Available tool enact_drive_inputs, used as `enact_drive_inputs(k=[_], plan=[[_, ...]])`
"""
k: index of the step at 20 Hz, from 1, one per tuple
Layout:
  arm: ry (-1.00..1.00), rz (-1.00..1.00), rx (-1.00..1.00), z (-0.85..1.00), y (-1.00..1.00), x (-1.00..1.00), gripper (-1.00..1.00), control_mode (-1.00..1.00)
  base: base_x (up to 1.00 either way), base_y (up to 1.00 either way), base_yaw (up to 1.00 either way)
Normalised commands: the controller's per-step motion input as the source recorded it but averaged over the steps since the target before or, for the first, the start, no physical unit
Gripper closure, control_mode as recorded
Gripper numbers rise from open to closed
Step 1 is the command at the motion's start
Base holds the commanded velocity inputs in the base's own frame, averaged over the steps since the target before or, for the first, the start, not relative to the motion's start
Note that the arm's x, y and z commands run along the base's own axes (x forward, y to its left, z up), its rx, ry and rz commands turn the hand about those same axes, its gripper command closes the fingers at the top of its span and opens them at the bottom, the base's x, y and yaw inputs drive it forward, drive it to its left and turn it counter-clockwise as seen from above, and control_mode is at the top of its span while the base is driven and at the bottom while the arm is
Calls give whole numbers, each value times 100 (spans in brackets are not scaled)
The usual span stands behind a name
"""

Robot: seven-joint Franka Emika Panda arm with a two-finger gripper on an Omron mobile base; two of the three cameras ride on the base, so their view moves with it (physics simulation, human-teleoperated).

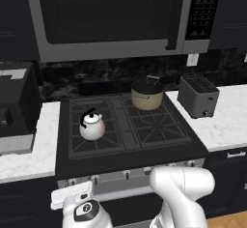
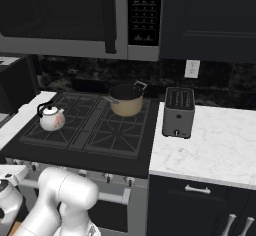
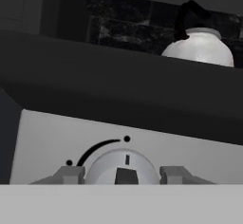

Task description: Pick the kettle from the counter and place it on a stove burner. Then turn the burner on.

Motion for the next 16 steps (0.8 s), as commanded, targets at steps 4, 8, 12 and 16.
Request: enact_drive_inputs(k=[4,8,12,16], plan=[[-18,11,-13,10,0,0,100,-100,0,0,0],[-21,14,-18,26,5,3,100,-100,0,0,0],[-15,10,-27,38,29,13,100,-100,0,0,0],[-6,4,-32,38,44,16,100,-100,0,0,0]])
